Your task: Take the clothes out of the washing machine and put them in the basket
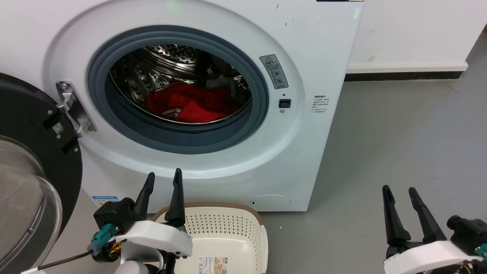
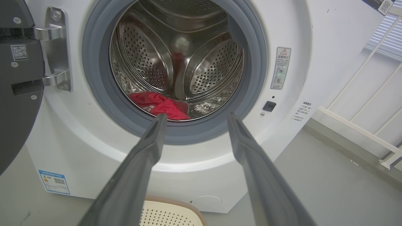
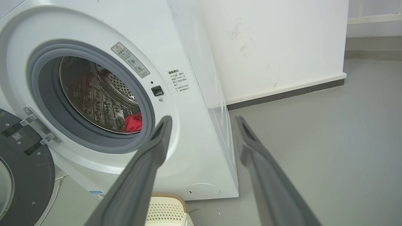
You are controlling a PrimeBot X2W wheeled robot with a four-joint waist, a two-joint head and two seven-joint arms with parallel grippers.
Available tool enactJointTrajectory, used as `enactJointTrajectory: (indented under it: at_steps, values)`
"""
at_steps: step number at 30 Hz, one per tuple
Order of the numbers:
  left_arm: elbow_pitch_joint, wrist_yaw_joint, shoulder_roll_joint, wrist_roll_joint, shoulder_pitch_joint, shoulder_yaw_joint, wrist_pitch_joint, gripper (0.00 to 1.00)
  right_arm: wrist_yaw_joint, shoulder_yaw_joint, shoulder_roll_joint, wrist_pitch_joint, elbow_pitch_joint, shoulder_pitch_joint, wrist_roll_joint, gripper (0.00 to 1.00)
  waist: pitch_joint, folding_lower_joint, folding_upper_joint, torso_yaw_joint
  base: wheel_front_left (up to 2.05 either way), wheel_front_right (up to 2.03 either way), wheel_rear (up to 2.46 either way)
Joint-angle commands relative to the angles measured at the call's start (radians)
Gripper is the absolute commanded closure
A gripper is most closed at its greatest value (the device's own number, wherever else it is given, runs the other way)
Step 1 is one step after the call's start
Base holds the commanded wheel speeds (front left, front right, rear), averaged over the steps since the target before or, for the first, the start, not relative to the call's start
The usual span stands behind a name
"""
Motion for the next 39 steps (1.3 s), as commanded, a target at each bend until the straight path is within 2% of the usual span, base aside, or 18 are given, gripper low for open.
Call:
enactJointTrajectory:
  at_steps: [1,39]
  values:
    - [-0.007,0.006,0.005,0.03,-0.003,-0.003,-0.01,0.0,0.0,0.001,0.0,-0.007,-0.018,0.008,-0.035,0.0,0.0,0.0,0.0,0.001,0.0,0.0,0.0]
    - [0.014,0.05,0.011,0.304,-0.007,-0.034,-0.086,0.0,0.0,0.008,0.0,-0.022,-0.081,0.055,-0.379,0.0,-0.001,0.0,0.0,0.011,0.0,0.0,0.0]
